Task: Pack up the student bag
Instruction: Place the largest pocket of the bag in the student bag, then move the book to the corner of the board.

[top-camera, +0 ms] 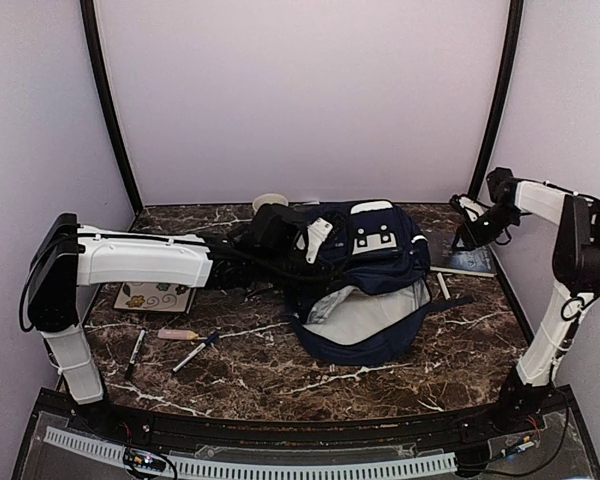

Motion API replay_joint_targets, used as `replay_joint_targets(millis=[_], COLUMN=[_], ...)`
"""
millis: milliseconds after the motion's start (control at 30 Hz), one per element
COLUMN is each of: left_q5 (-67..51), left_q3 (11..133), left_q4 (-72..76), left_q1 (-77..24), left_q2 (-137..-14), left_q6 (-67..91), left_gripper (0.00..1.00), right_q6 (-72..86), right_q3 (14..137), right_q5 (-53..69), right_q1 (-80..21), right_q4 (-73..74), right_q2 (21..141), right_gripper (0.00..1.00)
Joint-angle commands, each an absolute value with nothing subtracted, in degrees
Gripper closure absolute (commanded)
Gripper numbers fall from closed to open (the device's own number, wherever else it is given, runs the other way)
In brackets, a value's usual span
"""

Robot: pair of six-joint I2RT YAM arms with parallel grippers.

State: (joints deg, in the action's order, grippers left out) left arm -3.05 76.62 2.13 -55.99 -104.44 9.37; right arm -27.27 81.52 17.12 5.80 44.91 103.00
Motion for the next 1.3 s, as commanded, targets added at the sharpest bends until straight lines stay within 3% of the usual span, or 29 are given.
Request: replay_joint_targets(millis=[0,133,733,900,1267], left_q5=[-3.0,-3.1,0.5,0.0,0.3], left_q3=[73.7,72.2,78.9,79.4,79.7], left_q4=[-4.1,-5.2,-6.2,-5.6,-4.9], left_q1=[-55.5,-56.1,-61.9,-62.2,-62.2], left_q2=[-98.3,-95.8,-99.6,-100.8,-102.5], left_q6=[8.9,9.2,11.5,11.9,11.3], left_gripper=[0.46,0.41,0.43,0.44,0.44], right_q6=[-16.9,-12.6,-11.3,-13.3,-19.1], right_q3=[89.5,94.9,107.4,102.5,78.7], right_q5=[16.4,17.7,0.5,-0.8,-0.9], right_q1=[6.9,6.4,-4.9,-5.4,-5.4], right_q4=[41.3,40.8,38.9,39.8,38.3], right_q2=[110.0,115.8,131.3,129.5,116.9], right_gripper=[0.53,0.48,0.4,0.43,0.58])
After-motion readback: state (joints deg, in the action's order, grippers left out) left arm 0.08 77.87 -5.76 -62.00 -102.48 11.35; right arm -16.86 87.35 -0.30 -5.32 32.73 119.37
